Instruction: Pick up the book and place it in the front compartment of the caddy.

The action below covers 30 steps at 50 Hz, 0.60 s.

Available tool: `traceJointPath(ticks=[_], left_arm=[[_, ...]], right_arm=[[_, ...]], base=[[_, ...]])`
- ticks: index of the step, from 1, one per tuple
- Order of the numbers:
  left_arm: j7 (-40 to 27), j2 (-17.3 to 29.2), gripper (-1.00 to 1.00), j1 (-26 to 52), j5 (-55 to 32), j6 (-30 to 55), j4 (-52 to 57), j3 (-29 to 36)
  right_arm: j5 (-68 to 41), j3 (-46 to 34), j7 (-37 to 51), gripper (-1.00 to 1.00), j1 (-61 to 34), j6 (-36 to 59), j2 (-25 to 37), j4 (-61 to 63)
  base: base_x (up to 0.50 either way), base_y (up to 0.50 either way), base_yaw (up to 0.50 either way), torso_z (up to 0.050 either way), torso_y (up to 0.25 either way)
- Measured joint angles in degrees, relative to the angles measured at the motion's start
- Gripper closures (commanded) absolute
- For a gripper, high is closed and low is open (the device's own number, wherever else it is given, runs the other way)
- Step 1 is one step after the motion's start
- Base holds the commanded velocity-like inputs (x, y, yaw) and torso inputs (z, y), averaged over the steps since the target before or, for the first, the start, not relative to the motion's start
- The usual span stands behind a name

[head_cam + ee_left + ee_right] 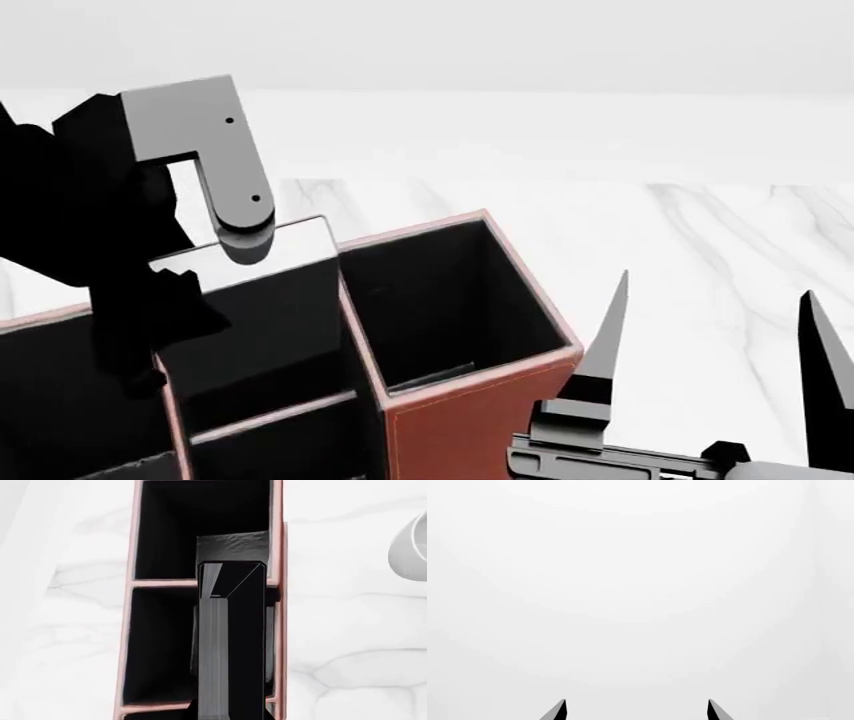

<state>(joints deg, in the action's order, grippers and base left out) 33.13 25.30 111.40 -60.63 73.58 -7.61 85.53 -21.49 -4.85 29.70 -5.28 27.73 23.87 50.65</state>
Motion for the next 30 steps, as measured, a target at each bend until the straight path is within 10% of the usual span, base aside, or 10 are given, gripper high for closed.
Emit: traceJointPath(ticks=[30], left_arm=[[-0.23,-1.44,1.0,-4.97,3.44,-4.49,-5.91,2.33]], right_arm=[[-0.33,-0.46,0.46,-1.0,-0.03,-0.43,0.61,-0.44]], base=[[0.0,0.0,0.0,0.0,0.001]])
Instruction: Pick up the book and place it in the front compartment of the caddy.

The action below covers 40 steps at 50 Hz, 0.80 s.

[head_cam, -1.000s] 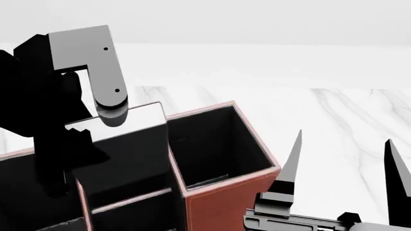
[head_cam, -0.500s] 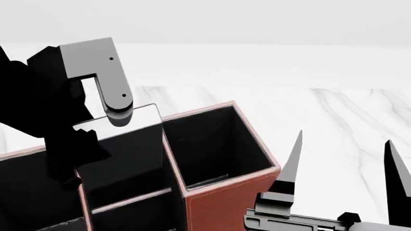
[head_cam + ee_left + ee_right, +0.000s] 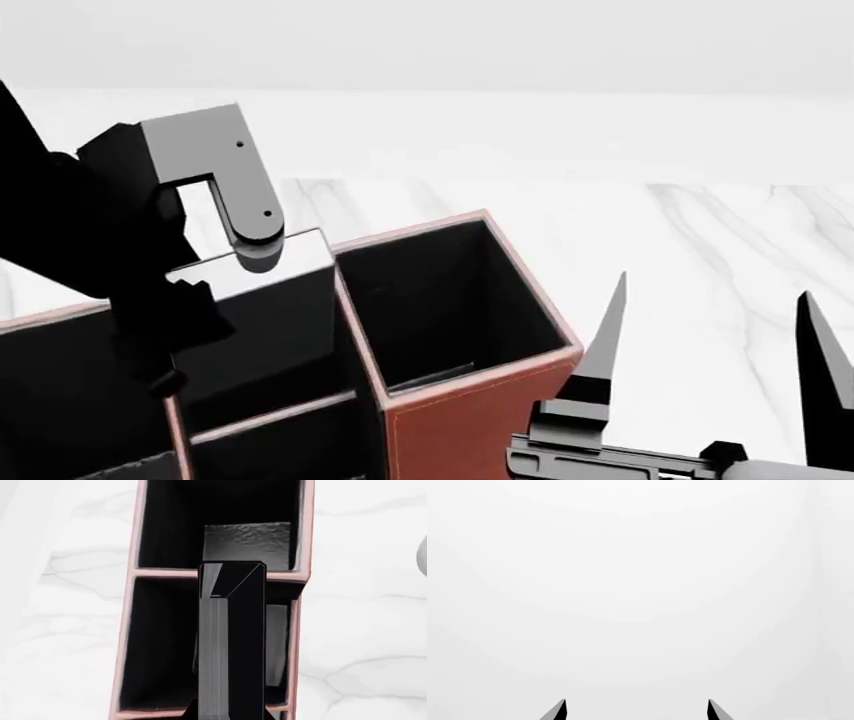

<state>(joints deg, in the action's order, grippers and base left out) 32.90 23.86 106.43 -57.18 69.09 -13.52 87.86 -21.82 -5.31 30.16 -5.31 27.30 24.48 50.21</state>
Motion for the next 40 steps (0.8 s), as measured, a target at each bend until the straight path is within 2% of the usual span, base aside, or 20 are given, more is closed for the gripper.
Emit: traceJointPath(ticks=[40], left_arm=[[0.53,-0.11,1.0,-8.21,6.49,-10.84,-4.83,3.48]], right_arm=[[0.14,-1.1,0.52,-1.0,-0.02,-0.56,0.65,-0.89]], base=[[0.0,0.0,0.0,0.0,0.001]])
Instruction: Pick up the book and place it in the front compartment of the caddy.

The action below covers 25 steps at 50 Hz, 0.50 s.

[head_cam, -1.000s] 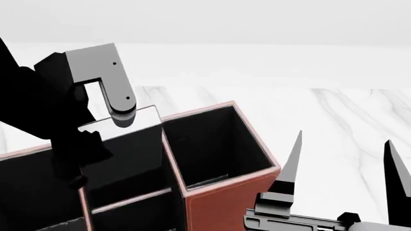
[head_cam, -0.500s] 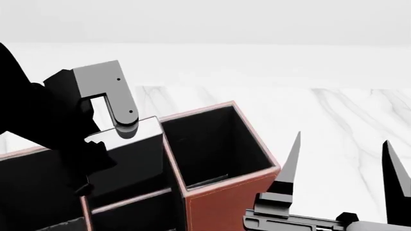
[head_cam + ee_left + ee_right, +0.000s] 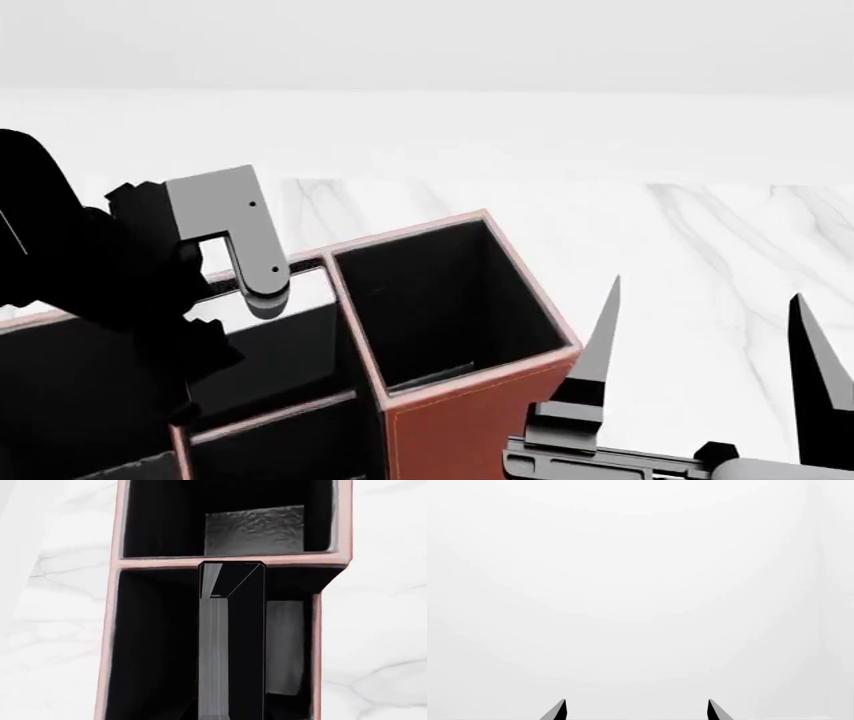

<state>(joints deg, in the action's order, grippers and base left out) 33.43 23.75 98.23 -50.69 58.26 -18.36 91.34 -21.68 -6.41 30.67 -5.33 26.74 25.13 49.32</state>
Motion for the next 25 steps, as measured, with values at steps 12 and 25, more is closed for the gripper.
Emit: traceJointPath(ticks=[12,25], left_arm=[[0.46,-0.57,1.0,-1.95,2.1,-3.32,-2.49,0.9],[0.97,-1.6,1.0,-3.66,4.04,-6.75,-5.78,1.34]], right_arm=[[0.13,-0.35,0.11,-1.0,0.01,-0.29,0.09,-0.48],[0.11,-0.44,0.23,-1.0,0.13,-0.64,0.25,-0.89]], base=[[0.0,0.0,0.0,0.0,0.002],[0.0,0.0,0.0,0.001,0.001]])
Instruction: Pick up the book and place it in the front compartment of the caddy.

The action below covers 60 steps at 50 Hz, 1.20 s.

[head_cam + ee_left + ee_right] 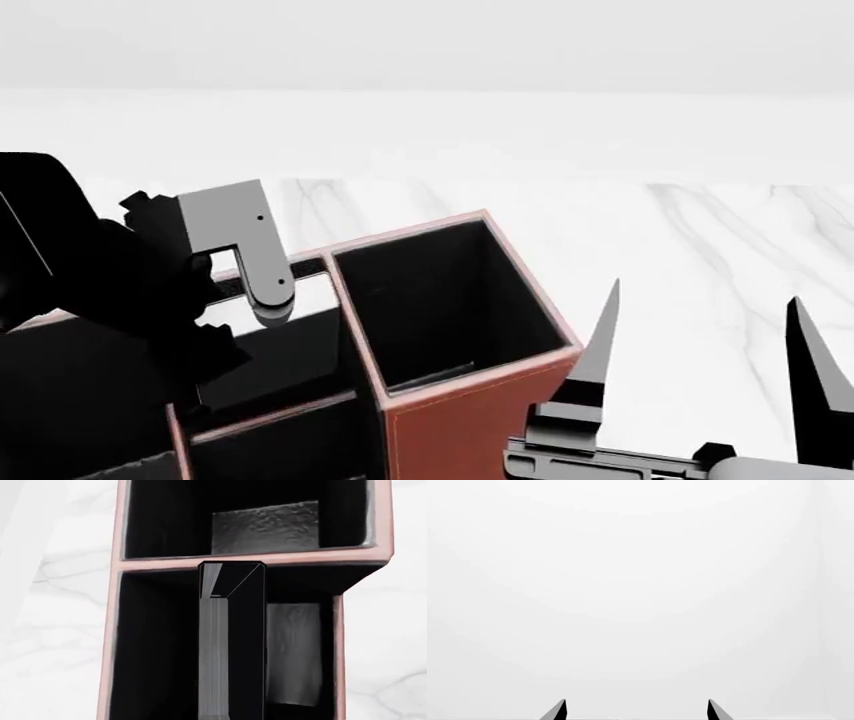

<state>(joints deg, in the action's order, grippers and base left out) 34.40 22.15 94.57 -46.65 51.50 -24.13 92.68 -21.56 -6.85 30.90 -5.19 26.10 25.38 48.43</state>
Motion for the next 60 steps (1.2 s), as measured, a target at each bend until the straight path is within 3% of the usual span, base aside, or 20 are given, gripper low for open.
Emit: traceJointPath(ticks=[60], left_arm=[[4.05,-8.1,1.0,-10.24,6.99,-16.22,-23.51,1.17]], right_arm=[[0.86,-1.32,0.14,-1.0,0.46,-2.13,0.36,-3.35]], base=[[0.0,0.0,0.0,0.0,0.001]])
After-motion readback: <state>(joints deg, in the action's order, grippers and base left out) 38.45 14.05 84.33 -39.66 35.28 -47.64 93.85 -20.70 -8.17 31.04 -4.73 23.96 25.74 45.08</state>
